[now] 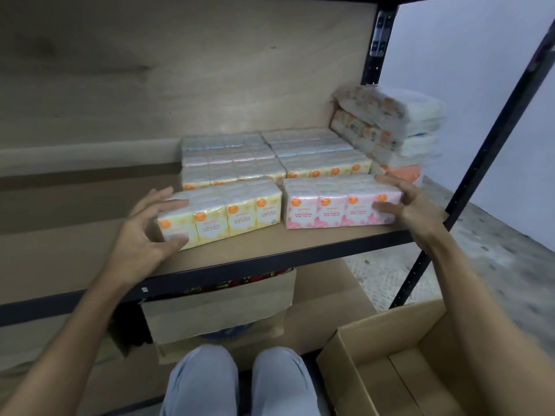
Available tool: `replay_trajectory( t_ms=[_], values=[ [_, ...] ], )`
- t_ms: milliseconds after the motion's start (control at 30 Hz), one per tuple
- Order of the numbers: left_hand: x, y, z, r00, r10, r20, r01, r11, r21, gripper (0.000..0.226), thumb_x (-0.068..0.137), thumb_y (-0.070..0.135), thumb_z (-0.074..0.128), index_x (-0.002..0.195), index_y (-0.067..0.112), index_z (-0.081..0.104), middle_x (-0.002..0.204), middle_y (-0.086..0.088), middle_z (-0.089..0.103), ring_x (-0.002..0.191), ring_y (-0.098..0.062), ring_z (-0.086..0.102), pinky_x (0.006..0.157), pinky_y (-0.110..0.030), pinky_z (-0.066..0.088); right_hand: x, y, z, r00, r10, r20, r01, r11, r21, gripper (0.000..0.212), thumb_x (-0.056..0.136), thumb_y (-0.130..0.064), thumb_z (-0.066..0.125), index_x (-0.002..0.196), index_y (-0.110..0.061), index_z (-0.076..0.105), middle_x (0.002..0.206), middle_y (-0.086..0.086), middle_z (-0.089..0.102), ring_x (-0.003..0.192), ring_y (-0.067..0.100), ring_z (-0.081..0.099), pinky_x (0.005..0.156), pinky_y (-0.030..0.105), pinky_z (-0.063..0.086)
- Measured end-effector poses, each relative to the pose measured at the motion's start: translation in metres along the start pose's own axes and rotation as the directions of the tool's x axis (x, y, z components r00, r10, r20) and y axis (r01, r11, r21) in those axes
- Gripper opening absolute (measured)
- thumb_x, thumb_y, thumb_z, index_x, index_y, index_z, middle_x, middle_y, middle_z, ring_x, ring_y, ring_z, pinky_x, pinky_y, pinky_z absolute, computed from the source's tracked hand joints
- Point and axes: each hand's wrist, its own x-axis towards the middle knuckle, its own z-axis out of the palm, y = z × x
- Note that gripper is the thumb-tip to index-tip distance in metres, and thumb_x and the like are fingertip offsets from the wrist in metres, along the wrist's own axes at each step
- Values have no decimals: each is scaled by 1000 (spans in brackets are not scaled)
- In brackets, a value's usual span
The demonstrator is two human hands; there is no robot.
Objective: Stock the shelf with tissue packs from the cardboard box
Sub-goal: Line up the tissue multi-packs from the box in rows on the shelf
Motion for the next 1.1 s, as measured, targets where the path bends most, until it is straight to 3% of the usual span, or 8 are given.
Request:
replay_trajectory(
  t_ms=[233,367,467,600,767,900,1033,1100],
  values=[
    [0,10,29,972,-106,-208,109,994,0,54,68,15,84,111,39,62,151,11,30,141,-4,24,115,-29,27,-12,-5,32,974,-193,-120,144,932,-333,68,60,-31,88,123,-32,62,157,-6,23,141,4,20,104,14,20],
    [2,9,37,953,-111,-282,115,993,-1,50,69,14,84,110,34,64,149,9,34,131,2,34,96,-6,32,-8,-1,30,974,-199,-104,146,912,-382,65,60,-33,88,120,-31,63,154,-6,30,129,-5,24,83,-10,19],
    [4,6,36,959,-106,-261,107,994,-13,51,68,16,84,109,37,63,145,11,39,131,-3,38,98,-11,35,-5,-2,25,976,-210,-57,174,910,-376,64,61,-30,87,120,-32,63,153,-4,33,132,-3,26,89,-7,19],
    [9,4,35,967,-102,-232,99,995,-24,52,65,16,86,109,35,66,138,14,45,124,1,42,103,-27,40,5,-2,18,977,-212,-3,196,908,-371,65,58,-36,86,119,-36,63,152,-6,35,140,3,26,109,21,24],
    [16,1,38,976,-86,-202,81,996,-31,52,65,17,85,109,37,66,136,16,46,124,2,43,99,-22,41,23,6,13,982,-189,5,178,914,-365,64,59,-34,86,119,-35,64,154,-7,32,139,-2,24,110,22,24],
    [23,-2,42,982,-62,-176,59,998,-26,51,64,17,86,109,33,67,135,14,47,123,4,43,93,-4,34,33,11,10,983,-185,-14,164,905,-392,66,58,-37,86,120,-36,63,154,-8,31,135,-4,25,107,21,25],
    [27,-1,45,986,-49,-162,47,999,-20,51,64,17,86,110,32,67,136,12,47,125,2,43,100,-13,34,36,12,12,978,-204,-38,171,894,-414,66,61,-32,86,122,-33,63,154,-6,32,137,2,28,106,20,26],
    [29,-2,46,986,-47,-160,45,999,-14,51,65,18,86,109,33,67,135,13,47,125,1,43,97,-7,32,38,12,13,979,-201,-46,164,895,-415,66,61,-32,86,122,-33,63,154,-5,32,136,2,29,104,15,26]
  ],
)
